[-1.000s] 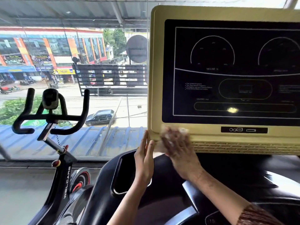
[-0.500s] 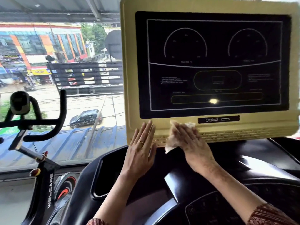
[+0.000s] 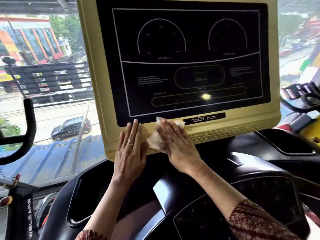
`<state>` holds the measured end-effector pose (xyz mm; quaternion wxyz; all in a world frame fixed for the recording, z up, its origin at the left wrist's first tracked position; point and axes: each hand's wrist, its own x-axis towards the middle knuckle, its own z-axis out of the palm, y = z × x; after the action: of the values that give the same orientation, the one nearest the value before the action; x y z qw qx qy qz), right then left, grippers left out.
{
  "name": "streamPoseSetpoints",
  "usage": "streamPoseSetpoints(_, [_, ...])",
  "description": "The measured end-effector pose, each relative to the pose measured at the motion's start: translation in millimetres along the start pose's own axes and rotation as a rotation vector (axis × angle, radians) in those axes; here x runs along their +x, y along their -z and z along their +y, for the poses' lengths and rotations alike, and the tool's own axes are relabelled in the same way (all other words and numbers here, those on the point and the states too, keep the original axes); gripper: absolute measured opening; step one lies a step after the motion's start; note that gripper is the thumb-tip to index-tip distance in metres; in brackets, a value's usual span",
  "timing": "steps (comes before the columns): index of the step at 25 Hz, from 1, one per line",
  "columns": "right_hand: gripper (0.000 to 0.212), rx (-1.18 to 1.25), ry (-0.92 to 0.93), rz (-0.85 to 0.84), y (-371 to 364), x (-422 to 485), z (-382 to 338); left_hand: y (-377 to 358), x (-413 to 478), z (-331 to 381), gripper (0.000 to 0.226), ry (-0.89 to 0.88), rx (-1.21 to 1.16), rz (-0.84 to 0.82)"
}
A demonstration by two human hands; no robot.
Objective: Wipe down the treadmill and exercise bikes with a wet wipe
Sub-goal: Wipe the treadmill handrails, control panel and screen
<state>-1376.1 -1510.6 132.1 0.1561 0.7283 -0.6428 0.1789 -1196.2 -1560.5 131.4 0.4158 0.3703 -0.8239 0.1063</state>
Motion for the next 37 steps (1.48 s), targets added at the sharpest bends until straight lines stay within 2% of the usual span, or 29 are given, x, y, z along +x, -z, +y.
streamPoseSetpoints(3, [0.068,0.004,-0.223,0.019,12.2,-20.9,56.9,-2.2,3.5,8.4,0.053,-0.026,0.023,0.004])
streamPoseSetpoints(5, [0.071,0.03,-0.303,-0.049,15.6,-30.1,75.9,-8.6,9.5,16.1,0.053,-0.057,0.034,0.006])
streamPoseSetpoints(7, [0.073,-0.031,-0.186,-0.041,11.5,-26.4,73.9,-18.0,18.2,26.8,0.052,-0.077,0.033,0.022])
streamPoseSetpoints(10, [0.07,-0.121,0.172,0.019,8.5,-10.6,66.9,-36.1,32.9,54.4,0.05,-0.091,0.032,0.053])
streamPoseSetpoints(12, [0.065,-0.128,0.221,0.03,16.3,-8.1,87.3,-48.7,41.3,72.9,0.048,-0.094,0.023,0.064])
streamPoseSetpoints(14, [0.063,-0.12,0.122,0.079,19.4,-21.2,125.2,-57.6,46.7,84.2,0.049,-0.097,0.034,0.06])
streamPoseSetpoints(17, [0.066,0.028,-0.217,0.114,22.7,-53.1,188.6,-68.4,49.1,95.6,0.052,-0.085,0.087,0.078])
streamPoseSetpoints(19, [0.067,0.062,-0.307,0.121,20.6,-53.3,190.0,-71.6,49.1,97.2,0.052,-0.081,0.139,0.112])
streamPoseSetpoints(21, [0.067,0.087,-0.186,0.125,18.5,-34.9,155.2,-72.2,48.9,95.9,0.048,-0.091,0.167,0.127])
streamPoseSetpoints(24, [0.059,0.01,0.251,0.109,25.1,-10.2,122.8,-67.7,47.7,94.1,0.048,-0.107,0.14,0.109])
streamPoseSetpoints(25, [0.058,-0.024,0.282,0.139,28.1,-5.9,128.3,-64.4,47.2,92.1,0.048,-0.097,0.136,0.11])
streamPoseSetpoints(26, [0.057,-0.023,0.208,0.177,29.1,-5.2,136.7,-60.8,46.5,88.8,0.049,-0.074,0.142,0.121])
streamPoseSetpoints(28, [0.058,0.083,-0.073,0.262,26.6,-12.9,150.1,-53.4,45.8,77.7,0.051,-0.008,0.175,0.165])
streamPoseSetpoints(30, [0.06,0.163,-0.167,0.278,20.3,-19.2,132.3,-48.1,46.9,64.7,0.054,0.034,0.205,0.188])
streamPoseSetpoints(31, [0.062,0.166,-0.11,0.277,16.9,-16.5,111.3,-47.0,47.4,60.1,0.055,0.039,0.212,0.182])
streamPoseSetpoints(33, [0.064,0.153,0.117,0.237,17.5,1.3,73.3,-47.0,47.0,54.3,0.056,0.021,0.235,0.163])
streamPoseSetpoints(35, [0.06,0.055,0.29,0.212,30.3,33.5,67.6,-48.6,46.2,52.5,0.056,-0.007,0.255,0.16])
streamPoseSetpoints(37, [0.054,0.03,0.21,0.278,41.9,58.9,84.0,-49.2,46.0,52.9,0.056,-0.011,0.269,0.169])
